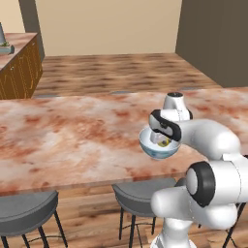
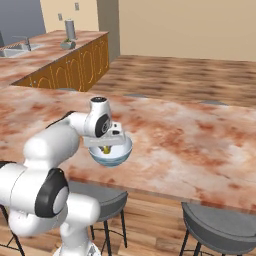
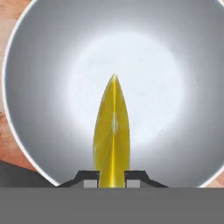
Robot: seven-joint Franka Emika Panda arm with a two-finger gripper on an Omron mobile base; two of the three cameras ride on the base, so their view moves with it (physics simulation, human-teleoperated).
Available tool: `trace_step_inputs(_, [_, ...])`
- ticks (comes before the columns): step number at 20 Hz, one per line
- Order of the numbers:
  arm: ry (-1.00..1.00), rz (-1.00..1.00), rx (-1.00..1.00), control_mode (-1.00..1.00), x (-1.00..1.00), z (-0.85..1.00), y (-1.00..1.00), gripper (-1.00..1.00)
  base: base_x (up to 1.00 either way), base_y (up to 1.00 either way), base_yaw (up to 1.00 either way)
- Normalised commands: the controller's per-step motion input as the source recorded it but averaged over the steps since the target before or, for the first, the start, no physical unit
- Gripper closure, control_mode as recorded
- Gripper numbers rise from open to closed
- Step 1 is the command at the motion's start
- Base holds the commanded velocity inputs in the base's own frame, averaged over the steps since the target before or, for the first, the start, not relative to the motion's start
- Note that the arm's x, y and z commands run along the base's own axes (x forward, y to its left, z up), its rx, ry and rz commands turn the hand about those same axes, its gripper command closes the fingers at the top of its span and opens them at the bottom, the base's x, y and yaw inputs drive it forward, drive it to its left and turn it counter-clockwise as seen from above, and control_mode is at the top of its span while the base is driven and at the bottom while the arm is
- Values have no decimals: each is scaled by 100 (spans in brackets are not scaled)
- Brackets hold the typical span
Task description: There is a bowl on the dining counter. Grab a lemon wedge from the fridge and place it in the bowl. Then get the liquor bottle and glass cup from the cabinet and place them next to the bowl.
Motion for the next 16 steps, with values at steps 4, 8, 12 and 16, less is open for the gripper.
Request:
trace_step_inputs(4, [2,0,0,-100,9,1,-15,-100,0,0,0])
trace_step_inputs(8, [0,0,4,-100,0,23,-18,-100,0,0,0])
trace_step_inputs(12, [-3,4,2,-100,-34,58,8,-100,0,0,0])
trace_step_inputs(16, [-5,5,0,-100,-69,79,52,-100,0,0,0])
